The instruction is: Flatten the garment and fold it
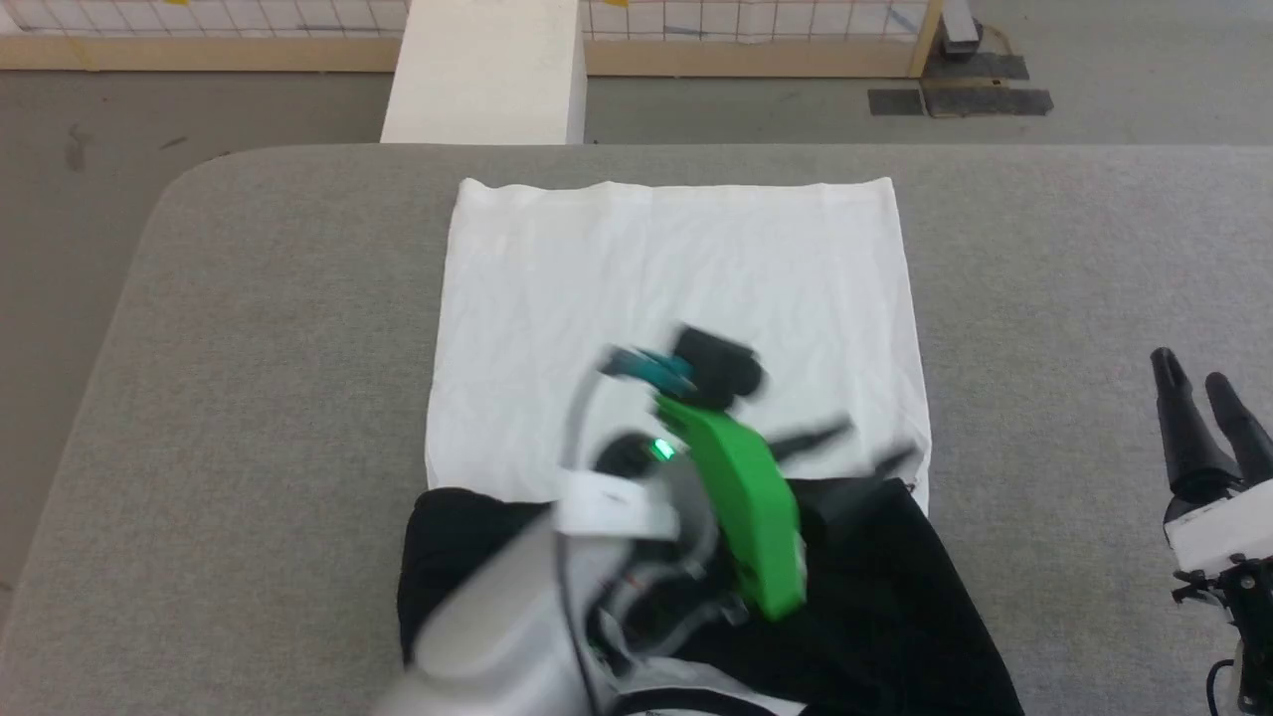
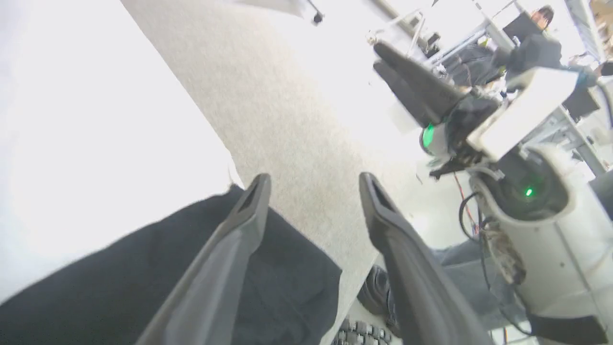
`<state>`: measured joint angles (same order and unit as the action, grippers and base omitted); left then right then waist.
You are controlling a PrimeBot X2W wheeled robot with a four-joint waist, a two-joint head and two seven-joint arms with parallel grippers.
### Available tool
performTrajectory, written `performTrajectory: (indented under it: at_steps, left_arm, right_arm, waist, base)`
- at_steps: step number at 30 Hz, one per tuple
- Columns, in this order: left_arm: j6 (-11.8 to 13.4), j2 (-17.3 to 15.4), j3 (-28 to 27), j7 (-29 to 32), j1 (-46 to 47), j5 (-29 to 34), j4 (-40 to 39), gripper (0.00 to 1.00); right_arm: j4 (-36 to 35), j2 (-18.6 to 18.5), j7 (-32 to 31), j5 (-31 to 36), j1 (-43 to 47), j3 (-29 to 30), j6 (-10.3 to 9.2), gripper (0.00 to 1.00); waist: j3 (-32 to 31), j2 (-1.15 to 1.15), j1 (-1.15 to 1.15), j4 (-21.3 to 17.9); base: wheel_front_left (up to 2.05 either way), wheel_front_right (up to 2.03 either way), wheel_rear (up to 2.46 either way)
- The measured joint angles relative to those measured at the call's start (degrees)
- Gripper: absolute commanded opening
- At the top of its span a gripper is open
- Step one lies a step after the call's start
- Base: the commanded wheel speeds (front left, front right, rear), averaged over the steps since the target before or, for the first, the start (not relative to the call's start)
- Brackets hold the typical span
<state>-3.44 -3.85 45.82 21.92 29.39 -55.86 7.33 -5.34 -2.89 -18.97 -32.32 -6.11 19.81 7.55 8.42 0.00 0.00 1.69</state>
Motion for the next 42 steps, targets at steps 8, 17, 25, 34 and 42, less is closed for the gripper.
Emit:
performTrajectory:
  at_steps: [8,17,25,34,42]
  left_arm:
    - [7.16,-10.84,-14.73,-16.80,2.80,8.64,-0.97,1.00]
    - [13.15,-18.74,-22.76,-34.63,-4.26,17.68,1.04,1.00]
    - [14.67,-18.01,-31.50,-36.50,-13.79,20.83,-6.61,1.00]
    - [11.94,-13.13,-37.31,-36.71,-16.04,26.75,-14.47,1.00]
    - [8.43,-9.76,-39.00,-36.71,-14.63,29.84,-15.96,1.00]
  right_arm:
    - [0.02,0.01,-0.79,0.35,0.04,-2.37,0.00,1.00]
    - [1.34,0.03,-2.75,2.57,-0.80,-7.00,0.00,1.00]
    - [4.26,0.01,-5.24,6.58,-7.64,-9.32,0.00,1.00]
    - [15.00,-0.88,-16.61,18.29,-33.14,-10.53,0.01,1.00]
    - [28.63,-3.22,-25.59,30.92,-52.83,-5.21,0.01,1.00]
  waist:
    - [-1.30,0.00,0.00,1.82]
    - [-0.26,0.00,0.00,1.28]
    - [3.24,0.00,0.00,1.30]
    - [10.63,0.00,0.01,2.45]
    - [18.20,0.00,0.01,5.15]
  base:
    - [0.00,0.00,0.00]
    - [0.00,0.00,0.00]
    - [0.00,0.00,0.00]
    - [0.00,0.00,0.00]
    - [0.00,0.00,0.00]
